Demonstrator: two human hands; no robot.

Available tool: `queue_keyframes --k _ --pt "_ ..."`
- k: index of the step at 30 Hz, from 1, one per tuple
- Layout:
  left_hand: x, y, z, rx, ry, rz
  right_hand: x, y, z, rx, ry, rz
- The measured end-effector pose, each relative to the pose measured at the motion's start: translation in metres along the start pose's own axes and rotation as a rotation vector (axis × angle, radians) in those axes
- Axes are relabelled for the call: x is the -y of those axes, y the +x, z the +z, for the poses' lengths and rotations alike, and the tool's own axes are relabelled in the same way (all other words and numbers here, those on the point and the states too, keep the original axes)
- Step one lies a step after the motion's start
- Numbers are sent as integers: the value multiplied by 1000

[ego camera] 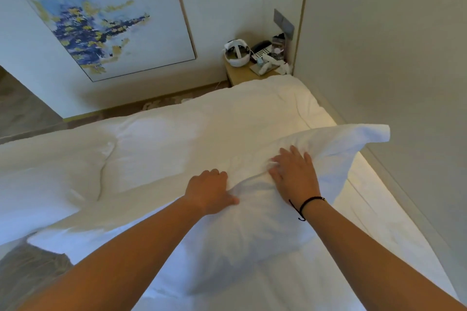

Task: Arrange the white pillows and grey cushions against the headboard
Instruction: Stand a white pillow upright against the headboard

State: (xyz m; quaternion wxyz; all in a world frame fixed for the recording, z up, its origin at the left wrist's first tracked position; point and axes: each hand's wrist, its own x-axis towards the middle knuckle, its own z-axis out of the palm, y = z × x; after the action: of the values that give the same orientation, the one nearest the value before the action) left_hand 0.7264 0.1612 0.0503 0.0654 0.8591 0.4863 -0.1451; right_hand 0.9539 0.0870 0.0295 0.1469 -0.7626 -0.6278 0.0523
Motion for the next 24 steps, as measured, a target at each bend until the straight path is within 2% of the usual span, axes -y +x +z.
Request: queue_keyframes --k 4,8,10,12,14,18,24 --pt "-5 17 3 40 30 106 11 -21 -3 1 64 100" --pt "-11 25 -11 94 -113 201 17 -38 -17 -4 132 370" --pt "-18 28 -27 60 -214 245 18 -38 -27 24 306 538" --pt "-28 33 -46 15 -330 261 19 -35 -38 18 529 631" --pt "-39 37 -66 -19 -475 236 22 -30 -51 -21 654 590" --pt "-58 44 -105 -108 -728 132 21 -16 -80 0 704 437" --pt "-93 70 -152 -203 -941 -86 -12 -10 -125 117 940 495"
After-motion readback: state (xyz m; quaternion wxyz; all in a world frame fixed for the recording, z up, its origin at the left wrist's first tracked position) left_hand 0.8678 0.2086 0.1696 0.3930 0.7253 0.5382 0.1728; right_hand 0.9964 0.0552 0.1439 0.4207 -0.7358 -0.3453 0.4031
